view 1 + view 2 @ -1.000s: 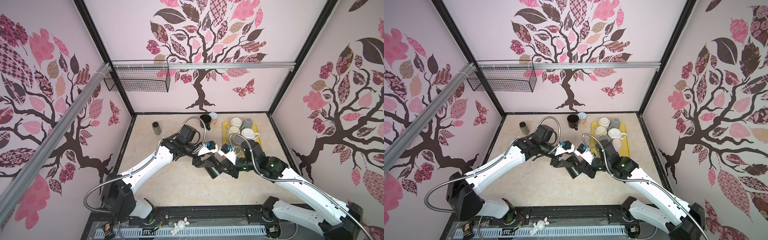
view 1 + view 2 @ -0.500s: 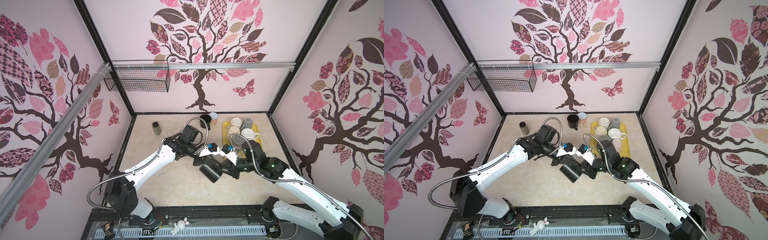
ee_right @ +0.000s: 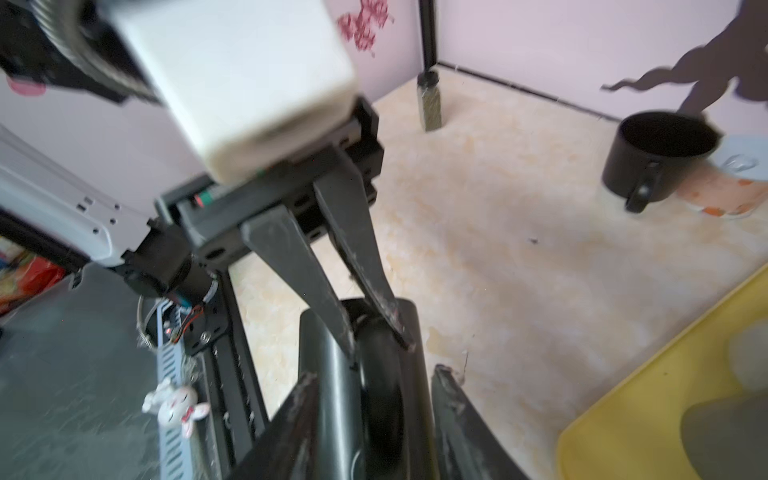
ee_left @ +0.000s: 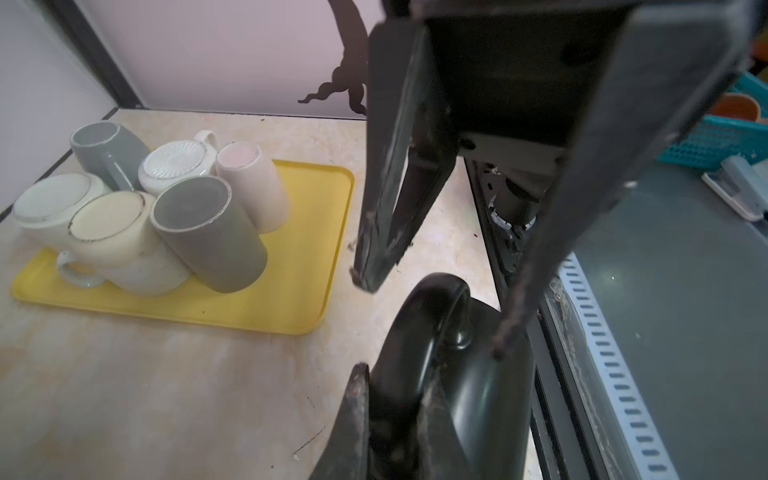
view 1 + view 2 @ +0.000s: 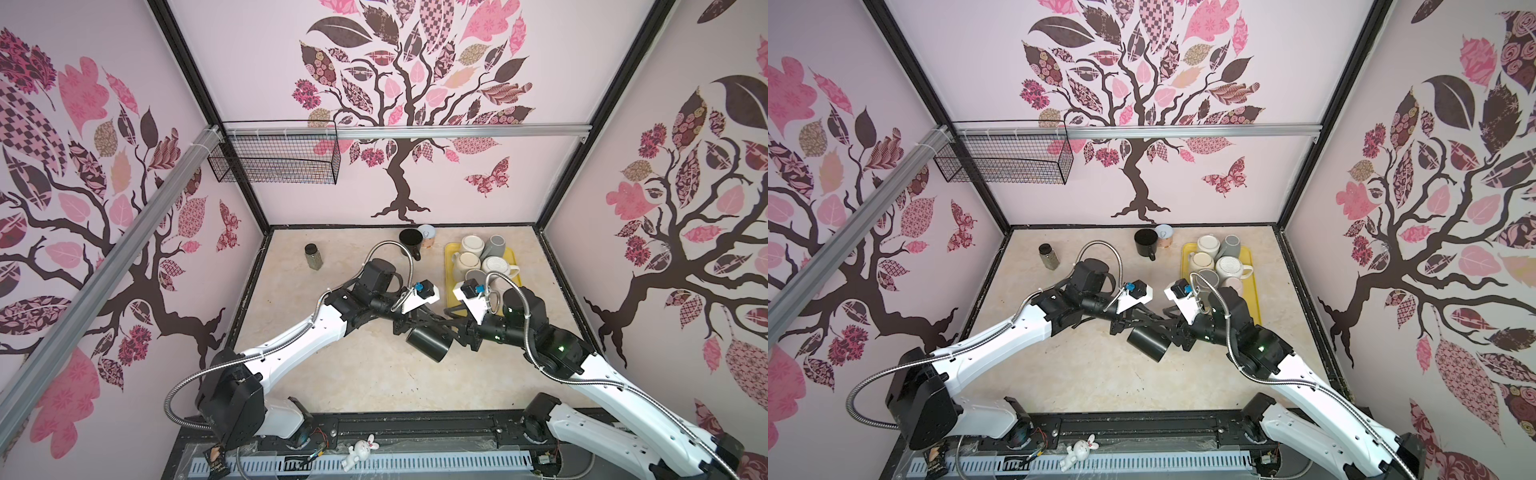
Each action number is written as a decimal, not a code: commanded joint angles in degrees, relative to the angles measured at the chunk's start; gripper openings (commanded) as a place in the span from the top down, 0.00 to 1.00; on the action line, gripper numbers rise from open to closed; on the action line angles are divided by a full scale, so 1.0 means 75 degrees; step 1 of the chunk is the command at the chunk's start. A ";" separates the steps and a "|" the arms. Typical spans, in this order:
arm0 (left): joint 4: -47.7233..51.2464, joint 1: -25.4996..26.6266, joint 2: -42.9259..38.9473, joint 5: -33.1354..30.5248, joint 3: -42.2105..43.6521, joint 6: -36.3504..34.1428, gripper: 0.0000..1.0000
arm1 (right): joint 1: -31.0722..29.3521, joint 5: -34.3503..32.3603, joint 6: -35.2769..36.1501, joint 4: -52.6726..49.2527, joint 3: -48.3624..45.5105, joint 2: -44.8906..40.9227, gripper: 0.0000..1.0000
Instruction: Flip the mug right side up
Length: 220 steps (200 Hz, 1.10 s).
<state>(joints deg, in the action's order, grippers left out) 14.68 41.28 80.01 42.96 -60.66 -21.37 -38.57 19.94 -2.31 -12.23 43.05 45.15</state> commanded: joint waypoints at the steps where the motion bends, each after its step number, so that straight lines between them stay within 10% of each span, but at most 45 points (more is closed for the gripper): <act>1: -0.2098 -0.0165 -0.0488 -0.0127 0.0447 0.1739 1.00 | -0.0025 -0.0902 -0.0785 0.1063 -0.0347 -0.0567 0.49; 90: -0.4827 -0.0476 -0.1211 -0.0833 0.1461 0.3794 1.00 | -0.0007 -0.1427 -0.3310 0.1825 -0.0792 -0.1016 0.44; 159: -0.4350 -0.0622 -0.1050 0.0847 0.1151 0.3563 1.00 | 0.0000 -0.0238 -0.0674 0.0018 0.0514 -0.0141 0.54; 220: -0.4327 -0.0746 -0.1088 0.1336 0.1128 0.3631 1.00 | 0.0019 0.0613 -0.0273 -0.0039 0.0335 -0.0046 0.63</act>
<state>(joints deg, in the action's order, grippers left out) -13.50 36.10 73.10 49.08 -50.65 4.73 -38.54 20.67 -7.09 -11.77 45.06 44.53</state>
